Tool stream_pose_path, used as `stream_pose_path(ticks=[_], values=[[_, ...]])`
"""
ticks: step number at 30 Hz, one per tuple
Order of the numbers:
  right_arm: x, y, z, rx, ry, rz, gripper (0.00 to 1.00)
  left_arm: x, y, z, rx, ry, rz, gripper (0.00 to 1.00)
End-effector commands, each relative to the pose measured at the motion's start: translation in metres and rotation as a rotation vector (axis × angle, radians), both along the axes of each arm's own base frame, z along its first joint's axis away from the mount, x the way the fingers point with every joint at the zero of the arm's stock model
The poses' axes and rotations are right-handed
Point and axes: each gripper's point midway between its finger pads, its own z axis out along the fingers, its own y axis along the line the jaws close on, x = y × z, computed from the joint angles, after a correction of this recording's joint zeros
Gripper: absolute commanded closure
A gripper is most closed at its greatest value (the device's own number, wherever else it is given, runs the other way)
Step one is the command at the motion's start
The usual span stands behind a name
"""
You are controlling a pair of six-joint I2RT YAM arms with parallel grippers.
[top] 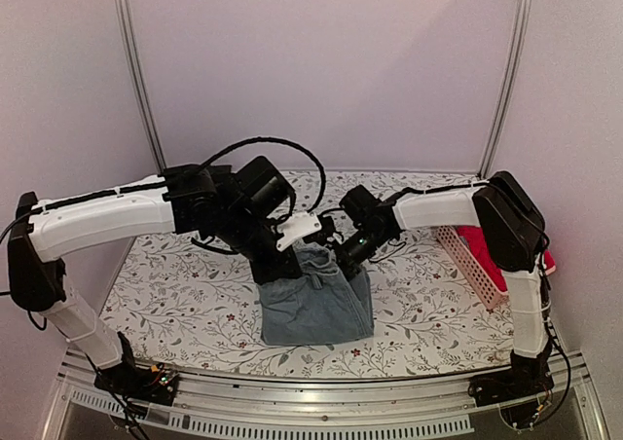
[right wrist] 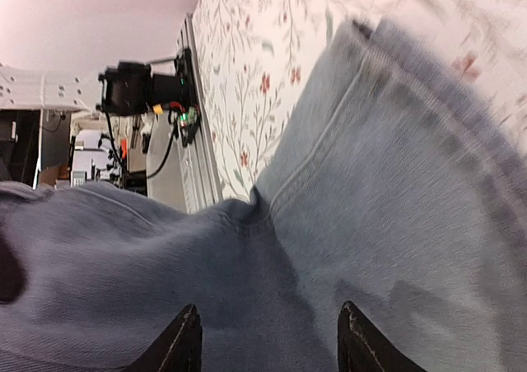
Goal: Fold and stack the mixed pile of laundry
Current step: Fold the rectangle-folded skirt at the center of the board, then smooth out the square-folded skirt at the center of the board.
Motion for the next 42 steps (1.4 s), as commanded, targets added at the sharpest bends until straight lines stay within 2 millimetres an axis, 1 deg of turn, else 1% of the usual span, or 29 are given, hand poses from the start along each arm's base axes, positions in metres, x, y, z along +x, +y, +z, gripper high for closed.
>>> stream_pose_path(ticks=[1,3,6,8,10,11,13,15,18,20,21,22,23,24,25,26,27,28,29,30,31,33,34,35,36,37,38,40,42], values=[[0.069,-0.011,0.061,0.062,-0.112,-0.16,0.45,0.02,-0.017,-0.006,-0.013,-0.042,-0.077,1.0],[0.091,-0.023,0.07,0.06,-0.12,-0.225,0.44,0.029,-0.025,-0.008,-0.008,-0.07,-0.108,0.97],[0.108,-0.042,0.071,0.047,-0.089,-0.308,0.44,0.045,-0.037,-0.01,-0.03,-0.046,-0.148,0.95],[0.108,-0.053,0.078,0.06,-0.079,-0.342,0.44,0.06,-0.04,-0.019,-0.044,-0.002,-0.153,0.92],[0.107,-0.063,0.081,0.063,-0.068,-0.368,0.44,0.065,-0.046,-0.021,-0.074,0.053,-0.178,0.86],[0.104,-0.067,0.08,0.059,-0.054,-0.376,0.44,0.071,-0.048,-0.029,-0.085,0.102,-0.18,0.84],[0.099,-0.073,0.076,0.048,-0.038,-0.384,0.44,0.071,-0.055,-0.032,-0.134,0.196,-0.204,0.82],[0.094,-0.078,0.072,0.039,-0.026,-0.388,0.45,0.064,-0.06,-0.037,-0.167,0.278,-0.234,0.81],[0.088,-0.083,0.064,0.025,-0.013,-0.39,0.45,0.056,-0.059,-0.043,-0.167,0.324,-0.244,0.85],[0.085,-0.086,0.062,0.018,-0.015,-0.393,0.45,0.058,-0.051,-0.047,-0.149,0.313,-0.221,0.85],[0.084,-0.087,0.06,0.012,-0.012,-0.399,0.45,0.065,-0.045,-0.053,-0.122,0.283,-0.186,0.84],[0.083,-0.089,0.058,0.003,-0.009,-0.404,0.45,0.077,-0.036,-0.058,-0.092,0.249,-0.134,0.81],[0.083,-0.091,0.057,-0.004,-0.012,-0.411,0.44,0.09,-0.026,-0.063,-0.07,0.221,-0.075,0.75],[0.083,-0.094,0.058,-0.013,-0.021,-0.425,0.44,0.111,-0.013,-0.063,-0.045,0.17,0.017,0.69],[0.083,-0.098,0.058,-0.024,-0.032,-0.441,0.44,0.131,0.001,-0.059,-0.036,0.143,0.111,0.66],[0.082,-0.101,0.059,-0.032,-0.037,-0.451,0.43,0.143,0.013,-0.051,-0.051,0.149,0.182,0.61],[0.079,-0.104,0.066,-0.027,-0.055,-0.458,0.43,0.151,0.022,-0.04,-0.093,0.165,0.23,0.54],[0.076,-0.106,0.068,-0.028,-0.064,-0.461,0.42,0.156,0.028,-0.026,-0.145,0.165,0.259,0.47],[0.072,-0.109,0.071,-0.025,-0.071,-0.465,0.42,0.155,0.031,-0.013,-0.199,0.16,0.285,0.41],[0.067,-0.111,0.076,-0.015,-0.074,-0.466,0.42,0.151,0.03,-0.003,-0.253,0.154,0.29,0.33],[0.061,-0.112,0.076,-0.011,-0.057,-0.467,0.42,0.144,0.025,0.012,-0.327,0.146,0.281,0.26],[0.046,-0.106,0.08,0.016,-0.042,-0.448,0.43,0.127,0.023,0.015,-0.399,0.218,0.288,0.21],[0.038,-0.101,0.084,0.024,-0.039,-0.443,0.43,0.118,0.023,0.005,-0.414,0.266,0.301,0.19],[0.03,-0.094,0.087,0.046,-0.05,-0.422,0.43,0.11,0.02,0.001,-0.441,0.309,0.31,0.16],[0.023,-0.085,0.089,0.063,-0.04,-0.402,0.43,0.103,0.015,-0.003,-0.468,0.346,0.312,0.05],[0.016,-0.076,0.086,0.069,-0.027,-0.38,0.43,0.094,0.01,-0.01,-0.481,0.38,0.315,0.01],[0.011,-0.069,0.082,0.067,-0.009,-0.371,0.43,0.087,0.003,-0.016,-0.49,0.402,0.314,0.0],[0.004,-0.056,0.062,0.041,0.025,-0.35,0.43,0.073,-0.012,-0.035,-0.482,0.465,0.325,0.0],[-0.002,-0.05,0.042,0.022,0.066,-0.334,0.43,0.067,-0.015,-0.064,-0.457,0.545,0.37,0.0]])
